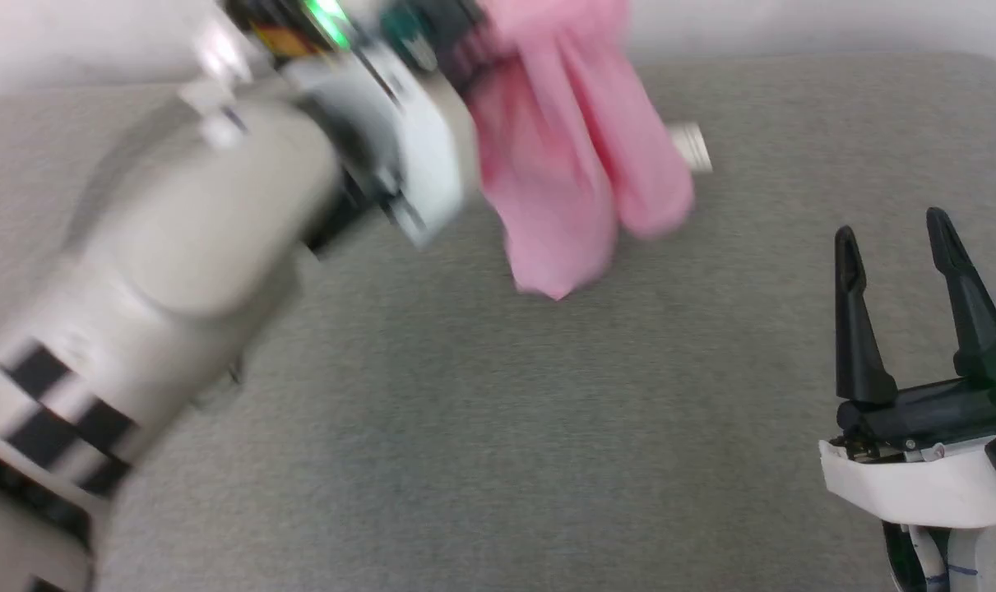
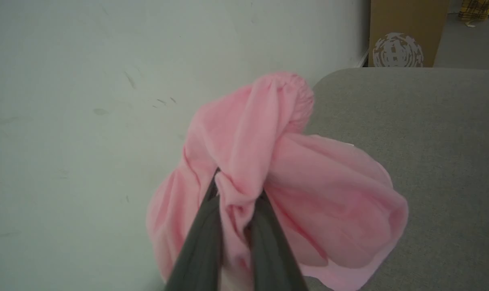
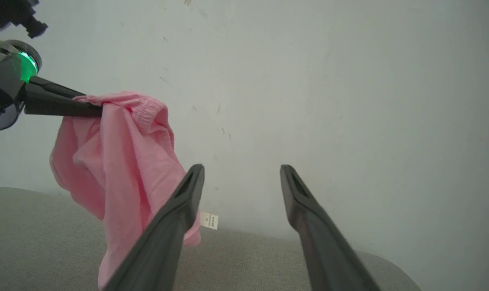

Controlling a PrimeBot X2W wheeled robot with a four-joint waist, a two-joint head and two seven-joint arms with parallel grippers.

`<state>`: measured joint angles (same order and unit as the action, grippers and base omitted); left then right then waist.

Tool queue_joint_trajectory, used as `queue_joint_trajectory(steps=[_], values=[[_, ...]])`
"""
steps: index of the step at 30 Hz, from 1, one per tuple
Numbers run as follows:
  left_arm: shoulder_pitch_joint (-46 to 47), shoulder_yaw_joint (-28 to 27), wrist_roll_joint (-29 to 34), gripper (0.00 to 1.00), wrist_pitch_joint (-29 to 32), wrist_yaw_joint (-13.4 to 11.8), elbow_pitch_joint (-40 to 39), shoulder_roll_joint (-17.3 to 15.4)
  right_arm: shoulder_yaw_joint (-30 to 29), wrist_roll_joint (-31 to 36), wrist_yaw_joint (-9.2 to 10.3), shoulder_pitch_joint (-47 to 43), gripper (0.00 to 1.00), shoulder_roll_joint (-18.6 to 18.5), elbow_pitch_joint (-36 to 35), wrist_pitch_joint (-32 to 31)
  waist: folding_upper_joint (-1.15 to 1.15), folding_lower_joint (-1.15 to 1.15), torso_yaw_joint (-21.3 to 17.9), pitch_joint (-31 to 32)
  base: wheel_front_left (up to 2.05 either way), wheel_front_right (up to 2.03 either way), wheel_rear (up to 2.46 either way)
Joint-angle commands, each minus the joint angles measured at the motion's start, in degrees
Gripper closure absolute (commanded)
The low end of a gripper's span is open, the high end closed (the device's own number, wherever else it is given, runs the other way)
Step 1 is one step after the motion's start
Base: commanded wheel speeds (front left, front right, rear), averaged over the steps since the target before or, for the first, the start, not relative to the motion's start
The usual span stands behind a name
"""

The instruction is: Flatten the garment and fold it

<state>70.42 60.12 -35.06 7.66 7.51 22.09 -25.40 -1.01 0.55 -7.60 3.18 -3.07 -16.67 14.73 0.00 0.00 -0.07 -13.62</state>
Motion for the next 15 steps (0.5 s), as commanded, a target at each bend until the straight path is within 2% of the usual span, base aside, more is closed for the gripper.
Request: queue_joint_trajectory(steps=[1,8,11,15], values=[[-2.08,1.14,-0.51,1.00,-0.46,-0.02,0.25,0.65,-0.03,-0.40,0.11,-0.38,0.00,0.18,0.15,0.27,0.00,0.00,-4.02,0.39,0.00,0.00,0.00],[-12.44,12.02,-2.38,1.00,-0.58,-0.02,3.28,6.28,-0.54,-1.22,0.11,-0.28,0.00,0.18,0.35,0.27,0.00,0.00,-5.92,-0.84,0.00,0.00,0.00],[-17.70,13.11,-2.11,1.00,1.40,-0.02,3.69,8.34,-0.87,-1.29,0.11,-0.30,0.00,0.19,0.48,0.27,0.00,0.00,-5.84,-1.11,0.00,0.00,0.00],[-25.43,13.20,0.61,1.00,7.81,-0.02,1.71,9.40,-1.00,-1.25,0.11,-0.03,0.00,0.19,0.90,0.27,0.00,0.00,-5.20,-1.12,0.00,0.00,0.00]])
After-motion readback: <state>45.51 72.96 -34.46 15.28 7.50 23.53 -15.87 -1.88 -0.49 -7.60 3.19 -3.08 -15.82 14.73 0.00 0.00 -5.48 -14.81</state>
